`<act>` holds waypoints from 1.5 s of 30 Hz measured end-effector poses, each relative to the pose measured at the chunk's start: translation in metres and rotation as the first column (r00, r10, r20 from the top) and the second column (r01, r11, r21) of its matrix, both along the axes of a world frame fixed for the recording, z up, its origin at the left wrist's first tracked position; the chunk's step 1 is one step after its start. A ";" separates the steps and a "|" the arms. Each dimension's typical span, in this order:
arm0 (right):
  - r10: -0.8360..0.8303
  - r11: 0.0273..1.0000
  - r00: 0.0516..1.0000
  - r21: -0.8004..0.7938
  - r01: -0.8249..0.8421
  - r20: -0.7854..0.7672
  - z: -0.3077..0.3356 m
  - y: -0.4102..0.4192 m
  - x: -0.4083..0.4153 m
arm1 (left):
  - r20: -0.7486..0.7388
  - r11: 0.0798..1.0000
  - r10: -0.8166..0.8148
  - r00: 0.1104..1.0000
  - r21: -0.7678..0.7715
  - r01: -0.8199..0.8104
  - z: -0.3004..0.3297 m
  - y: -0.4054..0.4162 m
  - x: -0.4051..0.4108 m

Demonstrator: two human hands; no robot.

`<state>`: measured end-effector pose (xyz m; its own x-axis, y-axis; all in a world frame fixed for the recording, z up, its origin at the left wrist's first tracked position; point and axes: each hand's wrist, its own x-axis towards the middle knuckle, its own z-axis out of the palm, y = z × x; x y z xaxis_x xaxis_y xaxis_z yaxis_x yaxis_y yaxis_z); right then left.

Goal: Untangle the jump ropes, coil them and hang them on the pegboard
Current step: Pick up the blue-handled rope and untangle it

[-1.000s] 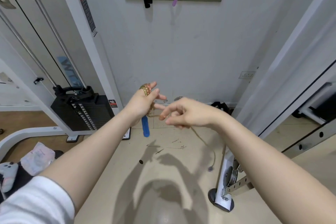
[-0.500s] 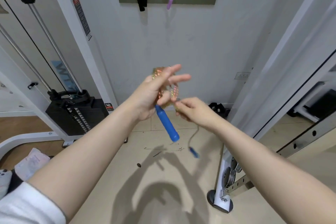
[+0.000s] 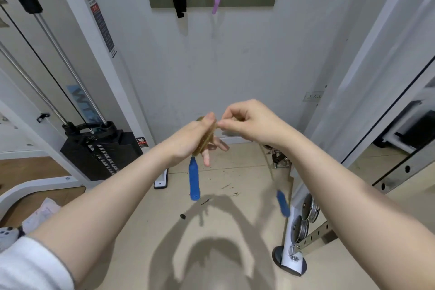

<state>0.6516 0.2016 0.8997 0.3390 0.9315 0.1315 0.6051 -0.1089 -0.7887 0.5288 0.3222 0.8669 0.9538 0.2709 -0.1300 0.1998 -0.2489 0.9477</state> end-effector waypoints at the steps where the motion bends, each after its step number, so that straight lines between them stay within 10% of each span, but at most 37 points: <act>1: -0.023 0.999 0.996 0.043 0.026 -0.086 0.000 0.001 0.004 | -0.002 0.995 -0.067 0.998 -0.079 0.067 0.006 -0.004 -0.002; 6: -0.038 0.994 0.967 0.090 0.062 -0.253 -0.020 0.009 0.014 | 0.178 0.824 -0.283 0.942 -0.458 0.334 0.021 -0.015 -0.006; 13: 0.107 0.942 0.994 -0.317 -0.109 -0.023 -0.075 -0.002 -0.005 | 0.335 0.797 0.281 0.899 -0.604 -0.025 0.034 -0.002 0.016; 19: 0.315 0.897 0.866 -0.421 -0.137 0.389 -0.051 0.005 -0.014 | 0.154 0.951 0.308 0.939 -0.089 -0.297 -0.003 0.021 0.022; 24: 0.069 0.995 0.754 -0.095 -0.009 0.654 -0.007 0.010 0.006 | 0.008 0.993 0.060 0.998 0.098 -0.061 -0.008 0.026 0.022; 30: -0.167 0.979 0.817 -0.003 0.202 0.552 -0.010 0.028 0.046 | -0.069 0.982 -0.008 0.998 -0.189 -0.005 0.016 0.034 0.049; 35: -0.137 0.977 0.985 0.150 0.152 -0.110 -0.030 0.047 0.076 | -0.124 0.883 -0.194 0.973 -0.455 0.117 0.043 0.051 0.084; 45: -0.124 0.948 0.986 0.279 0.152 -0.114 0.057 0.149 0.140 | -0.095 0.949 -0.123 0.988 -0.303 0.089 0.111 0.151 0.186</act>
<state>0.7916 0.3505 0.9566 0.4853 0.8028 0.3464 0.5218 0.0520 -0.8515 0.7149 0.4727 0.9776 0.9497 0.1019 -0.2962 0.2963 0.0147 0.9550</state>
